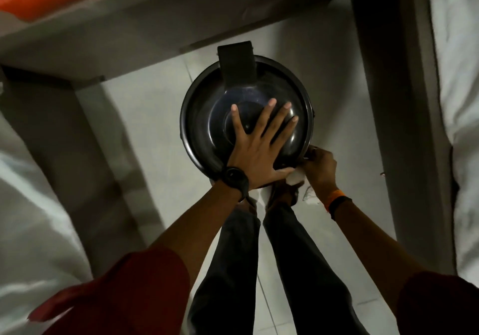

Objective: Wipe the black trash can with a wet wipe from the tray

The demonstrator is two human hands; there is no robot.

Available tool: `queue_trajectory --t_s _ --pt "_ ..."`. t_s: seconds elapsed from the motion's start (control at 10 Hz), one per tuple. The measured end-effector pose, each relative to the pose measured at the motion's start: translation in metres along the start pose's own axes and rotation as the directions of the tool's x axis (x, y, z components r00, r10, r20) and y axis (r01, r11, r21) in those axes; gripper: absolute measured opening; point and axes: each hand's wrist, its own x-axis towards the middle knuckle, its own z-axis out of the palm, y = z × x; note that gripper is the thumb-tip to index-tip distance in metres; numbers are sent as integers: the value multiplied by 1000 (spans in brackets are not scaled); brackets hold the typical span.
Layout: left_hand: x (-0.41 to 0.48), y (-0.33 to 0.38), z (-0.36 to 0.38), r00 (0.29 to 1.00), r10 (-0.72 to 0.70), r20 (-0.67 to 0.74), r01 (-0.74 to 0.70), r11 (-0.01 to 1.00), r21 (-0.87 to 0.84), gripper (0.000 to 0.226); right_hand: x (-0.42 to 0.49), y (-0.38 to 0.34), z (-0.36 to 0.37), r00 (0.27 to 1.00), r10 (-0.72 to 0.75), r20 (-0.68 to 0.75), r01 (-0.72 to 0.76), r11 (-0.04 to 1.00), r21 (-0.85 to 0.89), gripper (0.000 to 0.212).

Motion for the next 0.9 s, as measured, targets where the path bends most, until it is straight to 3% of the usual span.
queue_trajectory --t_s 0.1,0.2,0.3,0.4,0.5,0.6,0.7,0.8,0.9 --pt "-3 -1 -21 999 -21 40 24 997 -72 103 -7 11 -11 1000 24 -19 -25 998 -56 14" --pt "-7 -13 -46 996 -93 -12 89 975 -203 94 -19 21 -23 997 81 -6 -81 995 -59 18" --pt "-16 -54 -98 942 -265 -206 156 889 -430 76 -45 20 -47 972 209 110 -226 959 171 23" --pt "-21 -87 -139 896 -330 -298 162 866 -472 67 -66 13 -66 969 196 154 -233 931 281 24" --pt "-21 -126 -193 894 -332 -300 174 876 -450 64 -94 -18 -82 980 66 185 -130 923 361 24" --pt "-15 -146 -218 902 -353 -249 225 875 -428 63 -96 -49 -78 986 -26 163 -29 944 330 22" --pt "-3 -167 -241 896 -404 -184 299 855 -424 65 -78 -100 -47 942 -280 183 264 958 111 20" --pt "4 -169 -244 902 -396 -173 305 867 -393 68 -50 -127 -14 870 -403 284 450 885 -123 16" --pt "13 -165 -232 901 -402 -163 334 882 -332 73 -15 -149 18 802 -389 453 587 656 -475 25"
